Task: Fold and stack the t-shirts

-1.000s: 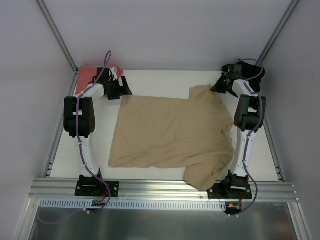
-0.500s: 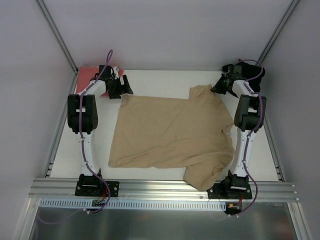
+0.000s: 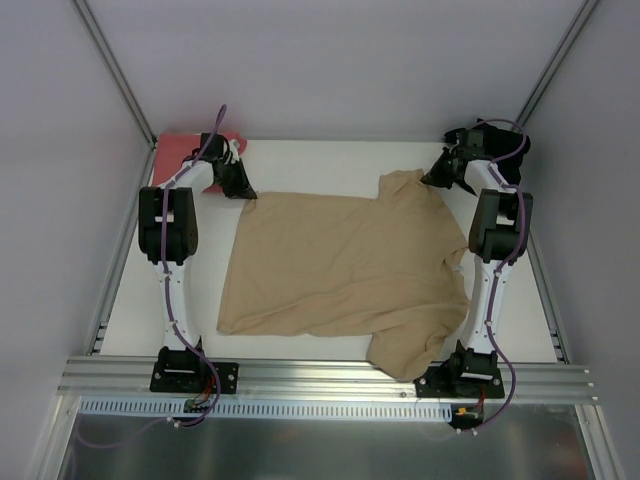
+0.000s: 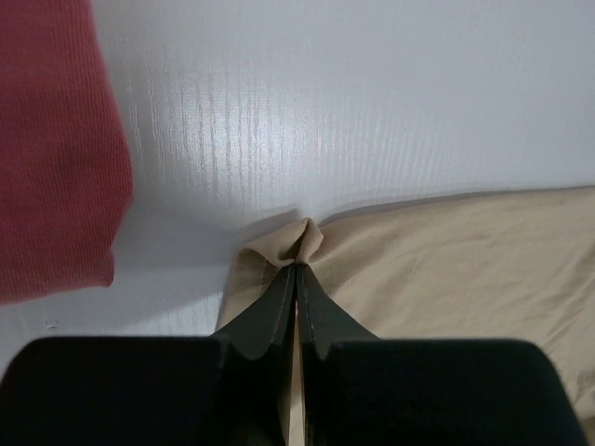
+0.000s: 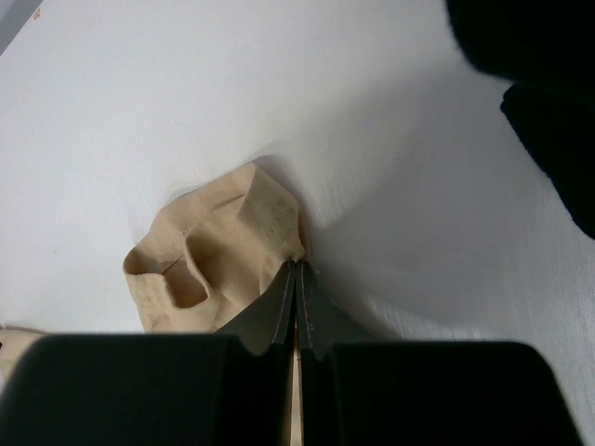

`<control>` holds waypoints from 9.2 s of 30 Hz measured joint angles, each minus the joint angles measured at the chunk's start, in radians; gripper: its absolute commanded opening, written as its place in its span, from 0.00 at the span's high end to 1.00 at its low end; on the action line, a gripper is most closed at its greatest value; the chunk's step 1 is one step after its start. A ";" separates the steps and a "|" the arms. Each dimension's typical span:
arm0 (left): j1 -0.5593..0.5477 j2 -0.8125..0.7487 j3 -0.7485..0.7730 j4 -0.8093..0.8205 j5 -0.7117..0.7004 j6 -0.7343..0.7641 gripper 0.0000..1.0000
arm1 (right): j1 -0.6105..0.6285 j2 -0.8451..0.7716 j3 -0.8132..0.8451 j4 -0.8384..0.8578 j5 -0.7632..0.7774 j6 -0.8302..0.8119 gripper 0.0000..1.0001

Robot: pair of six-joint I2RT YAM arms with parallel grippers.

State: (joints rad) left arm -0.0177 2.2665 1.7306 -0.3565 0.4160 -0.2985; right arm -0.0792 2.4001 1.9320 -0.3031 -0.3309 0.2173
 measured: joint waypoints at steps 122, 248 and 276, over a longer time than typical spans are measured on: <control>-0.062 -0.455 -0.455 0.339 -0.023 -0.072 0.01 | -0.025 -0.045 0.024 0.323 0.012 -0.009 1.00; 0.039 -0.168 -0.087 0.106 0.042 -0.107 1.00 | -0.039 -0.485 -0.534 0.112 -0.167 -0.147 1.00; 0.039 -0.349 -0.377 0.154 0.019 -0.084 1.00 | -0.063 -0.654 -0.750 0.021 -0.109 -0.143 0.00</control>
State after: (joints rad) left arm 0.0212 1.9171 1.3533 -0.2020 0.4347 -0.3820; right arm -0.1417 1.7458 1.1820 -0.2817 -0.4400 0.0746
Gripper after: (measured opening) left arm 0.010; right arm 0.993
